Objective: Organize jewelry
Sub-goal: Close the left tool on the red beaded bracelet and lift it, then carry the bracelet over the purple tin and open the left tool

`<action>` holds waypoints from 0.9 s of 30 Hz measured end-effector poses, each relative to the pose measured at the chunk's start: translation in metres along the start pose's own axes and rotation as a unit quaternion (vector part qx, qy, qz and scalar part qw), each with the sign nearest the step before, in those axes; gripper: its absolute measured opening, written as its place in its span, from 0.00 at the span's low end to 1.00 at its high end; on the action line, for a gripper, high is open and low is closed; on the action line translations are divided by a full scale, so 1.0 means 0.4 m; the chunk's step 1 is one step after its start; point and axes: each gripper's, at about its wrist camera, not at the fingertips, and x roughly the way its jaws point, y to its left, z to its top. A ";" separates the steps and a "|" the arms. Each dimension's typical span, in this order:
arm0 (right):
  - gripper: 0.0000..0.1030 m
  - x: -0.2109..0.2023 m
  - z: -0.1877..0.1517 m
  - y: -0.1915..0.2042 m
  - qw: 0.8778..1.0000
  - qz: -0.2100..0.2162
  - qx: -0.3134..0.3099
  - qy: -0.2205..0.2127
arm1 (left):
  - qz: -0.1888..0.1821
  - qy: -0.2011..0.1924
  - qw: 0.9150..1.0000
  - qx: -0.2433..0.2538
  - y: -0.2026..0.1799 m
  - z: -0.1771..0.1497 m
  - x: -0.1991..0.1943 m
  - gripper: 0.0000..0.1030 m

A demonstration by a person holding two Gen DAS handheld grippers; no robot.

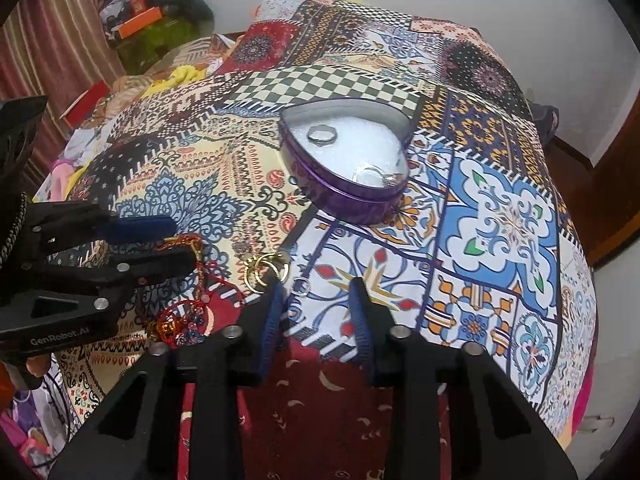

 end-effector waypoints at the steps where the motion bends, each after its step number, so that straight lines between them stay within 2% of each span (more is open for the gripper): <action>1: 0.20 0.000 -0.001 0.002 1.000 0.002 -0.002 0.000 | 0.000 -0.001 1.000 0.000 -0.001 -0.001 -0.001 0.27; 5: 0.10 0.006 -0.001 0.011 1.000 0.003 -0.011 -0.001 | -0.002 -0.002 1.000 -0.007 0.003 -0.003 -0.002 0.20; 9: 0.08 0.006 -0.001 0.011 1.000 0.004 -0.009 -0.004 | 0.003 -0.002 1.000 -0.010 0.001 -0.001 -0.008 0.07; 12: 0.08 0.000 0.000 0.002 1.000 0.004 0.001 -0.007 | 0.010 -0.004 1.000 -0.006 -0.004 -0.001 -0.015 0.04; 18: 0.08 -0.030 0.003 -0.013 1.000 -0.002 0.017 -0.020 | 0.004 -0.014 1.000 -0.016 -0.002 0.004 -0.046 0.03; 27: 0.08 -0.106 0.012 -0.016 0.998 -0.006 0.024 -0.057 | 0.017 -0.055 0.998 -0.002 -0.042 0.022 -0.134 0.03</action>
